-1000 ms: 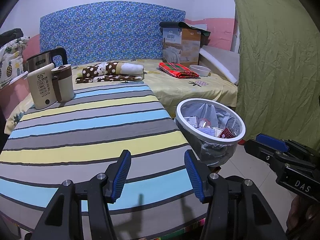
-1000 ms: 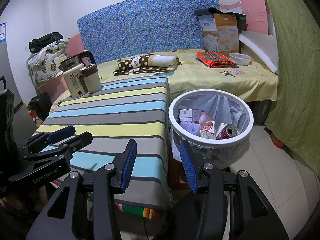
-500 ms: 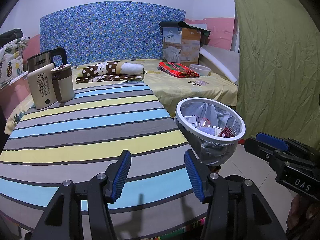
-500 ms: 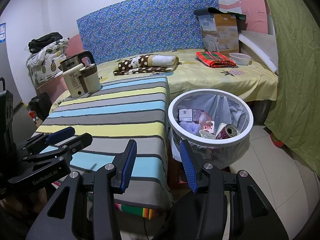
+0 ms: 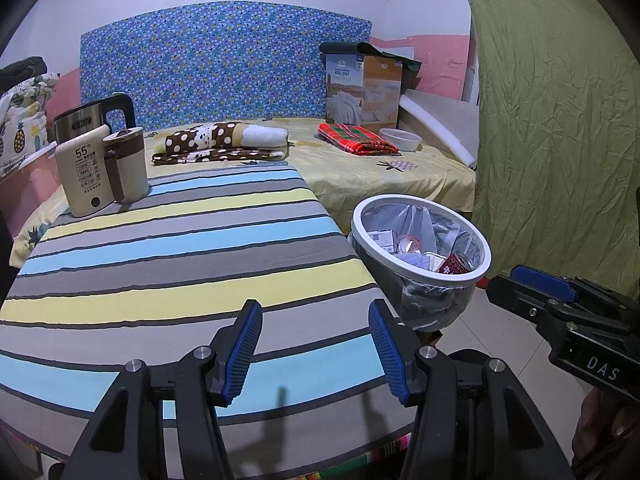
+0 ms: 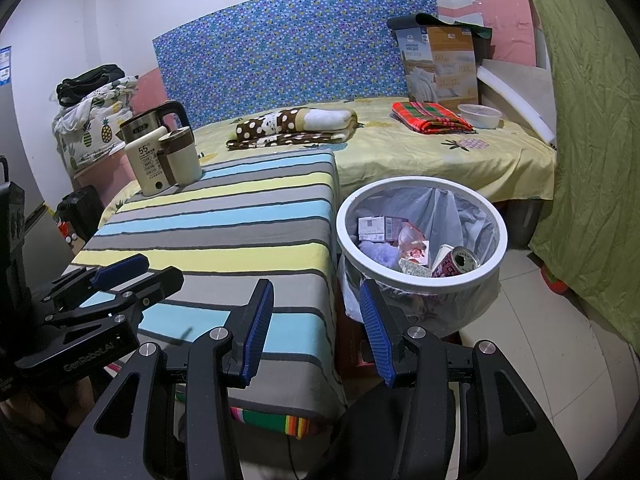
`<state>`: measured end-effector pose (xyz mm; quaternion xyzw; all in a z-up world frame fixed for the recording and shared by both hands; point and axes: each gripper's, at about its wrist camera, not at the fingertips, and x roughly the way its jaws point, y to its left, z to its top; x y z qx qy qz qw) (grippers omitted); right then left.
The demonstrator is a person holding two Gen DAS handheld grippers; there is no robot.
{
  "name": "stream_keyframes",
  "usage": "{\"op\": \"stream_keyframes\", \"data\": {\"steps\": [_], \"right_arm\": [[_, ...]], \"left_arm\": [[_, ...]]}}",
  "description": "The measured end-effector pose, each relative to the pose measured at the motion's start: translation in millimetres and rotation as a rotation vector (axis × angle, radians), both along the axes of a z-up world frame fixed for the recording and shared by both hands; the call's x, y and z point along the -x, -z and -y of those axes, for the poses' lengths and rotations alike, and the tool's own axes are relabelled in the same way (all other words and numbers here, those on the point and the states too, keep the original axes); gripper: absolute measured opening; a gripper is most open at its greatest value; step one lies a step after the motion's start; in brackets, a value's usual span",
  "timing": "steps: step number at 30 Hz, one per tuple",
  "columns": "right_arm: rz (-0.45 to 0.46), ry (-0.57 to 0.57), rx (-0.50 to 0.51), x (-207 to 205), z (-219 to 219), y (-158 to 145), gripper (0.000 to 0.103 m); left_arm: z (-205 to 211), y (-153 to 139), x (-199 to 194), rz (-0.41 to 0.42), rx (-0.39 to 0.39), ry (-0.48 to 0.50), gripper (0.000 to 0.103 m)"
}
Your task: Collect trash
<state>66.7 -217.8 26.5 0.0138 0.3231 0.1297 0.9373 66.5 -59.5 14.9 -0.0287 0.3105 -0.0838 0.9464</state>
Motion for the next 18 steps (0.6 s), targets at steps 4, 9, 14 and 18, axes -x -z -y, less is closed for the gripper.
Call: {"op": "stream_keyframes", "data": {"steps": [4,9,14,18], "right_arm": [[0.000,-0.001,0.000,0.1,-0.2,0.3,0.047],[0.002,0.000,-0.001,0.5,-0.2,0.7,0.047],[0.002,-0.001,-0.001,0.6,-1.2,0.6,0.047],[0.002,0.001,-0.002,0.8,-1.4,0.8,0.047]], "left_arm": [[-0.1,-0.1,1.1,-0.001,0.000,-0.002,0.055],[-1.2,0.2,1.5,-0.001,0.000,-0.003,0.055],[-1.2,0.1,1.6,-0.002,0.001,-0.001,0.055],[-1.4,0.5,0.9,-0.003,0.000,-0.002,0.055]]}}
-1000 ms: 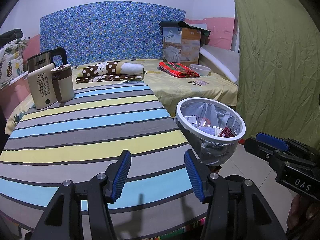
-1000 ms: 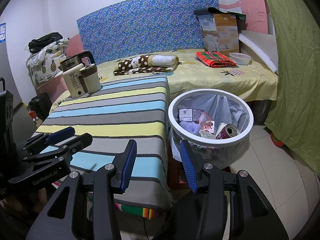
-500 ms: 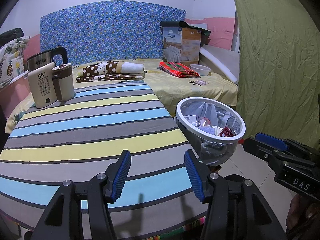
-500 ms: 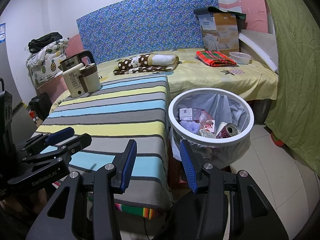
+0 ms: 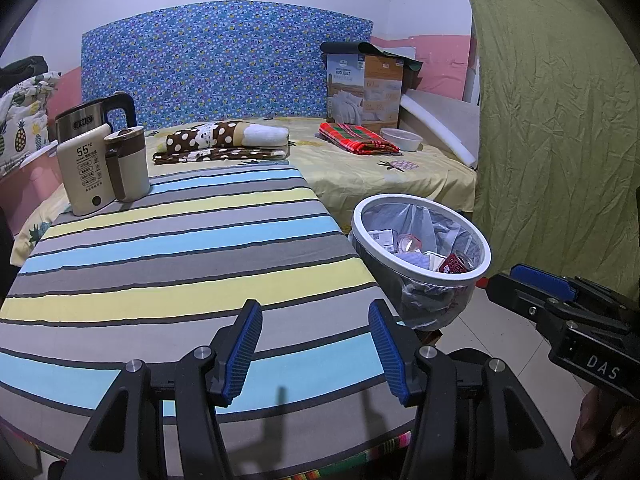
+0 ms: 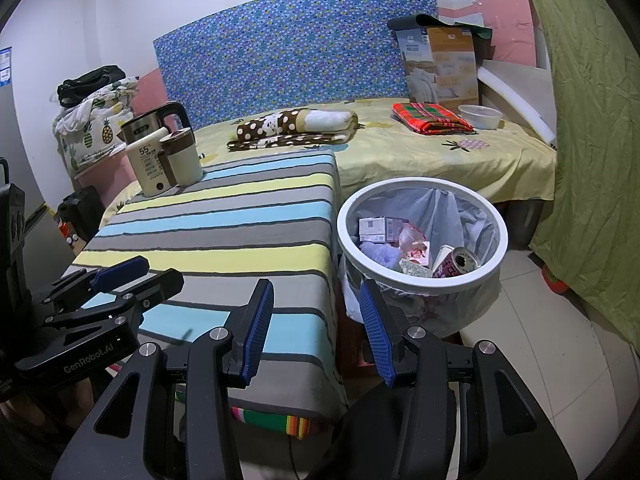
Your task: Collect trash
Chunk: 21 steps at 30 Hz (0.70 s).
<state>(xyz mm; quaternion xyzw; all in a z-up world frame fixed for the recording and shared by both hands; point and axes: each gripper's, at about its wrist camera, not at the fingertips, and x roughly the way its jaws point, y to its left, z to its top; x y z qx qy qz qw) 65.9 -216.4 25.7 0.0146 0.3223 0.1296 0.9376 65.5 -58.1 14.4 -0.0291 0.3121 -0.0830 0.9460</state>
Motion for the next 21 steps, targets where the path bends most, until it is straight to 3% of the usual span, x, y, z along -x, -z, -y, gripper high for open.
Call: {"op": "stream_keyframes", "data": {"steps": [21], "right_arm": [[-0.003,-0.001,-0.001,-0.1,-0.9,-0.3,0.047]], "left_arm": [[2.3,-1.0,-0.4,-0.001,-0.015,-0.009,0.055]]}}
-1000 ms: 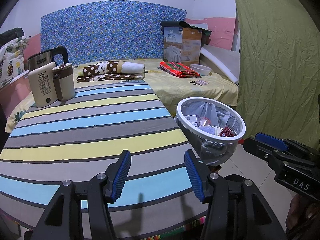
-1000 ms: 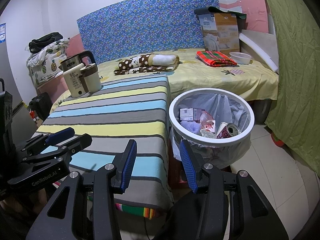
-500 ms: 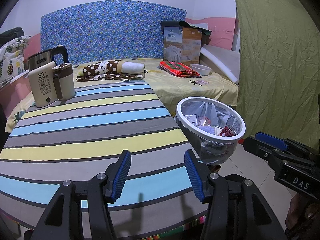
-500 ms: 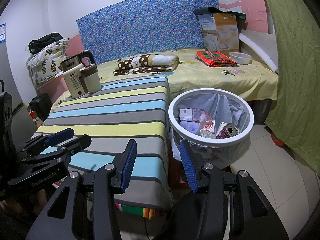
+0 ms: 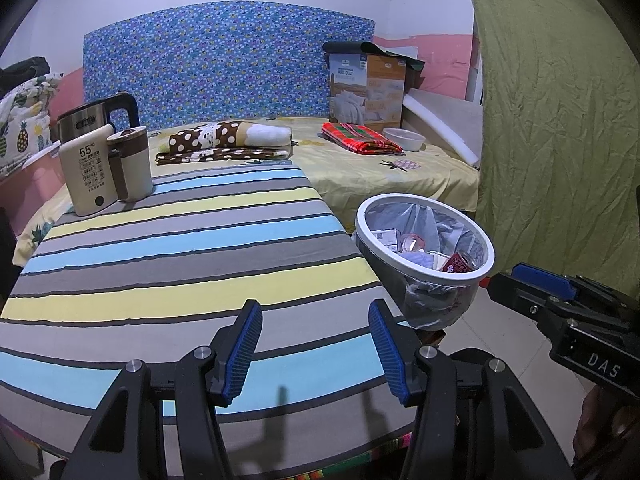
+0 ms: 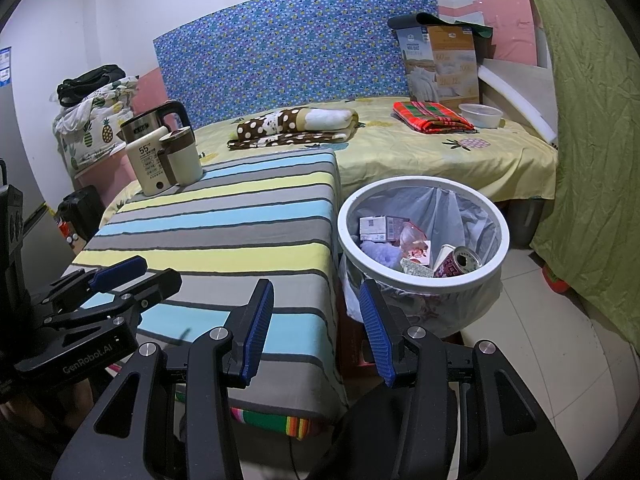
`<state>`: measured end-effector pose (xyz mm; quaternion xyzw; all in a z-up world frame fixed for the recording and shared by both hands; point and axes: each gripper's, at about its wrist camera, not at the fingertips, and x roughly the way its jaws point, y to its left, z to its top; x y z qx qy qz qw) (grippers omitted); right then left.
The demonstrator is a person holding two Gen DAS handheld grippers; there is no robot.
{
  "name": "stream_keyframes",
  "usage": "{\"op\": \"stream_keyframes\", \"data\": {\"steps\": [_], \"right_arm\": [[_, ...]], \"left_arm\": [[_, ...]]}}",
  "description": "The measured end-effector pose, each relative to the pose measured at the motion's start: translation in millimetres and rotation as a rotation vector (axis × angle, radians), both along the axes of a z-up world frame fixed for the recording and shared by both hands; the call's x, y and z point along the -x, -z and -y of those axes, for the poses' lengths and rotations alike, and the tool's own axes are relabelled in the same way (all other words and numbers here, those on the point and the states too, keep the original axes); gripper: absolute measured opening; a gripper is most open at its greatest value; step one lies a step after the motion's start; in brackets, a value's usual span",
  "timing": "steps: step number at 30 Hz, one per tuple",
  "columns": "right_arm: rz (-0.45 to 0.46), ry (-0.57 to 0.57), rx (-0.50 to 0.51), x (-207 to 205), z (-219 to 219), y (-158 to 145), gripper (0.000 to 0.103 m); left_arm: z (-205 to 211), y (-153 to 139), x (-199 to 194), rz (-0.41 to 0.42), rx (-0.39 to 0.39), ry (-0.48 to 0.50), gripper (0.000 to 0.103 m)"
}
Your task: Collect trash
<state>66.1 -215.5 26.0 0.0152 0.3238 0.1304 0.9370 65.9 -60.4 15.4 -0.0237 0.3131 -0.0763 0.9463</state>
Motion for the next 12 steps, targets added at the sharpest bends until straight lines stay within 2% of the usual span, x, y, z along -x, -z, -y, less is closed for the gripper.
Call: {"op": "stream_keyframes", "data": {"steps": [12], "right_arm": [[-0.003,0.000,0.000,-0.5,-0.5,0.7,0.047]], "left_arm": [[2.8,3.2,-2.0,-0.003,-0.004,-0.007,0.055]]}}
